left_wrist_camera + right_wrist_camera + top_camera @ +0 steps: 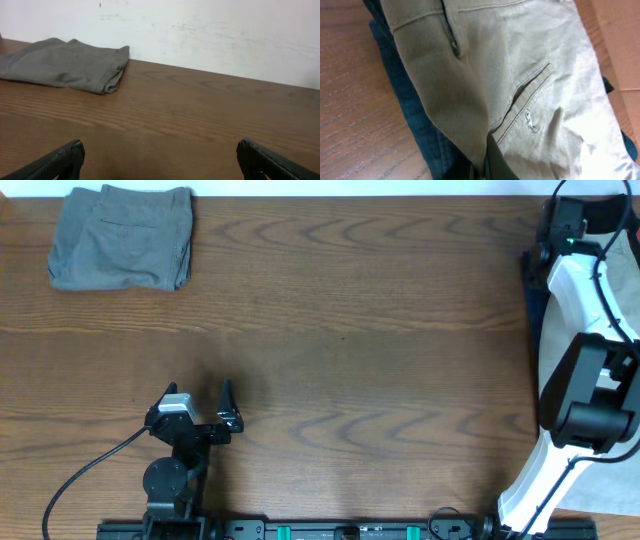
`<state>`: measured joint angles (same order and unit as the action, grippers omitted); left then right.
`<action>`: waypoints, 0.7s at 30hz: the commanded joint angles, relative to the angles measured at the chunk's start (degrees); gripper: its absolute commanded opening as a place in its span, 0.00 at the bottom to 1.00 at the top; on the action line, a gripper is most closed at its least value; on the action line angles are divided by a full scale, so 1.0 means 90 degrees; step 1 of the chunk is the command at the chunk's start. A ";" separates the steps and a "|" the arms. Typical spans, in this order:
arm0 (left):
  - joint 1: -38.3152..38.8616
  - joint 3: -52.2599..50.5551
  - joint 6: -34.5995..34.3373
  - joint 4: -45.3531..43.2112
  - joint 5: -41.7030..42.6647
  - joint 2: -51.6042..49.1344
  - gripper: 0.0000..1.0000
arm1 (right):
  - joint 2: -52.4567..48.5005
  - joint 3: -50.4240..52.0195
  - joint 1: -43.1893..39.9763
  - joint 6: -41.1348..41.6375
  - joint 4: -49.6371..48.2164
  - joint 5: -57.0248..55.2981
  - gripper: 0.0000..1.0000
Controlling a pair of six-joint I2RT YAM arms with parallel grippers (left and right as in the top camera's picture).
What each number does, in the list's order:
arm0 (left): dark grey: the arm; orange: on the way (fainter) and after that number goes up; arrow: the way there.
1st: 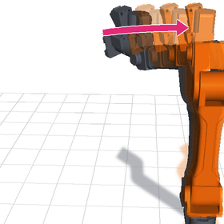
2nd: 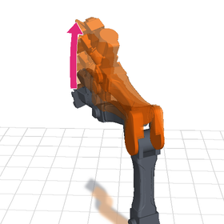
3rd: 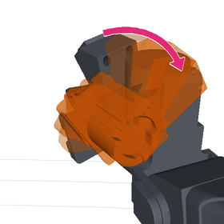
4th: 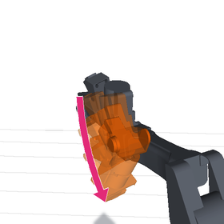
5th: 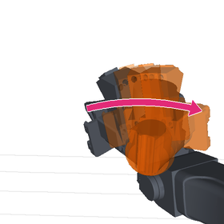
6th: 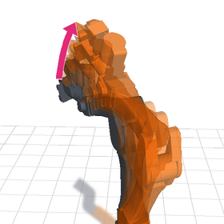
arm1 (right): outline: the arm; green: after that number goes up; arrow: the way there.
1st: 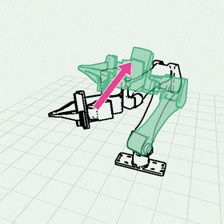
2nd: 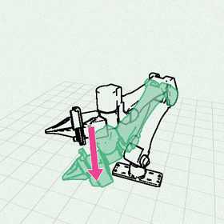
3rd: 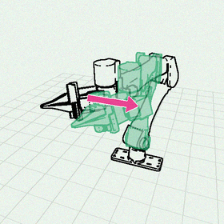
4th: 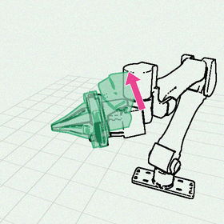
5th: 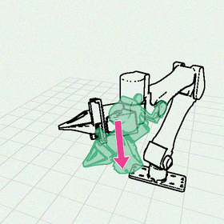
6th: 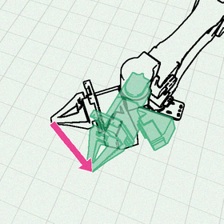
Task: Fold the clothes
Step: 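Reach the right gripper to the khaki trousers' waistband on the stack, then grasp the khaki trousers' waistband with the right gripper and pull left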
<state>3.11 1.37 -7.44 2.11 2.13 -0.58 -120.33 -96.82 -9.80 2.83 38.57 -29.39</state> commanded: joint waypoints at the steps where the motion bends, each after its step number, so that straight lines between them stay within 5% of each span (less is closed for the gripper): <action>1: 0.0022 -0.0126 0.0066 0.0211 -0.0170 0.0039 0.98 | 0.0257 -0.0063 0.0005 0.0289 0.0053 0.0107 0.01; 21: 0.0022 -0.0126 0.0063 0.0211 -0.0170 0.0039 0.98 | 0.1341 -0.0063 0.2038 0.0328 0.0170 0.0867 0.01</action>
<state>3.11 1.37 -7.44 2.13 2.13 -0.58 -110.15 -96.66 5.54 4.99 40.82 -23.14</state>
